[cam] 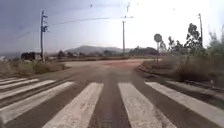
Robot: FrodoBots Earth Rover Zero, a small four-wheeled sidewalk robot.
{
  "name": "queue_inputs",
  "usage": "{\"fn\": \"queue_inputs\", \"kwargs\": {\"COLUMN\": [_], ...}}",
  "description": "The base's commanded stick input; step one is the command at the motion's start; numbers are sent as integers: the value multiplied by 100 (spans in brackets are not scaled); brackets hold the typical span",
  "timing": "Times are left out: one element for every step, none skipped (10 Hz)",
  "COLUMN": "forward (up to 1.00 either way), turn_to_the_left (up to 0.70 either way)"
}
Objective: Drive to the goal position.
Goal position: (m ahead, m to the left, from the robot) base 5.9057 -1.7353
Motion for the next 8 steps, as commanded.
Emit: {"fn": "queue_inputs", "kwargs": {"forward": [100, 100, 100, 100, 100, 100, 100, 100], "turn_to_the_left": [0, 0, 0, 0, 0, 0, 0, 0]}}
